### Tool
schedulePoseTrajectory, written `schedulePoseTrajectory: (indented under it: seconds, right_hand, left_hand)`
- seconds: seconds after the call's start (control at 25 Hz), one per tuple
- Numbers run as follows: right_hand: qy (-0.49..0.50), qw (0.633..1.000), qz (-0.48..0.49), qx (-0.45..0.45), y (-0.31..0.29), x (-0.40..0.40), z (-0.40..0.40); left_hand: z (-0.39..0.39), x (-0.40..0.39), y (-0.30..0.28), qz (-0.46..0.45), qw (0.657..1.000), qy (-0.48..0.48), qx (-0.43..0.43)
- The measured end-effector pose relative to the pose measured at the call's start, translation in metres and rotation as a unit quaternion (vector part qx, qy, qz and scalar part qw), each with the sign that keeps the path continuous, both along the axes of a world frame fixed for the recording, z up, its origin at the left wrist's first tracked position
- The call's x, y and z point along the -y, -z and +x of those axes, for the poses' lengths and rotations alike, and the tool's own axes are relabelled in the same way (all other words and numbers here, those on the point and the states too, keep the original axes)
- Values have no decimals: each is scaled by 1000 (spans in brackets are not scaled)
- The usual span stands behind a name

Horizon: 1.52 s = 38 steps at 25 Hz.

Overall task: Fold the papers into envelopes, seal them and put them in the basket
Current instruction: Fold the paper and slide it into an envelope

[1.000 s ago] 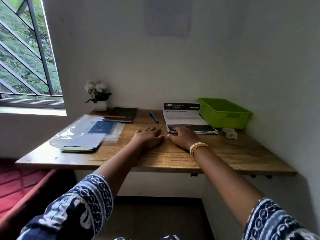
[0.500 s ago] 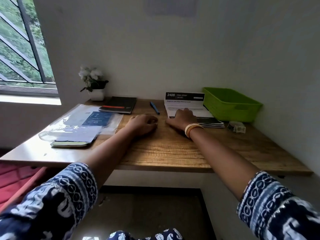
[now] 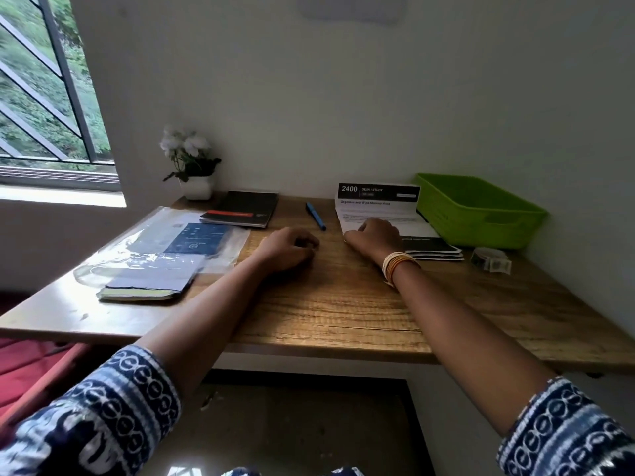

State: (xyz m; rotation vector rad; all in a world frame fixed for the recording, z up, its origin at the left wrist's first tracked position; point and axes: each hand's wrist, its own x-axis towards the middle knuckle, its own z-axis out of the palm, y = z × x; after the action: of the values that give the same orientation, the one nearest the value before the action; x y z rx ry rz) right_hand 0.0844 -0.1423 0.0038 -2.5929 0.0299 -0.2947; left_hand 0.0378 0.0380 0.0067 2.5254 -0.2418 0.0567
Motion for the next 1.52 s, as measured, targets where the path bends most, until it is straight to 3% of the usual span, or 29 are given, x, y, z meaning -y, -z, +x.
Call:
schedulePoseTrajectory:
  seconds: [0.2, 0.4, 0.56, 0.72, 0.88, 1.0, 1.2, 1.32, 1.4, 1.52]
  right_hand:
    - [15, 998, 52, 12, -2, 1, -5]
    - [19, 997, -8, 81, -6, 1, -7]
    - [16, 995, 11, 99, -13, 10, -16]
    - [-20, 992, 68, 101, -22, 22, -27]
    - [-102, 973, 81, 189, -23, 33, -49]
    - [-129, 958, 111, 229, -18, 44, -61]
    - [-198, 933, 218, 205, -19, 50, -80]
    - [-263, 935, 189, 145, -21, 53, -88]
    - [-270, 948, 117, 120, -21, 55, -87]
    - [-256, 955, 57, 135, -22, 59, -85]
  left_hand:
    - [-1, 0, -1, -6, 1000, 0, -4]
    - [1, 0, -2, -14, 1000, 0, -3]
    - [1, -2, 0, -24, 1000, -2, -5]
    - [-3, -4, -2, -139, 989, -42, 28]
    - [-2, -11, 0, -273, 955, -101, 57]
    - [-2, -13, 1, -313, 942, -108, 56]
    - [-8, -13, -3, -325, 940, -97, 29]
    - [-2, -18, 5, -349, 932, -77, 60]
    - [-6, -19, -1, -432, 895, -97, 43]
    - [-7, -21, -6, -578, 803, -145, -11]
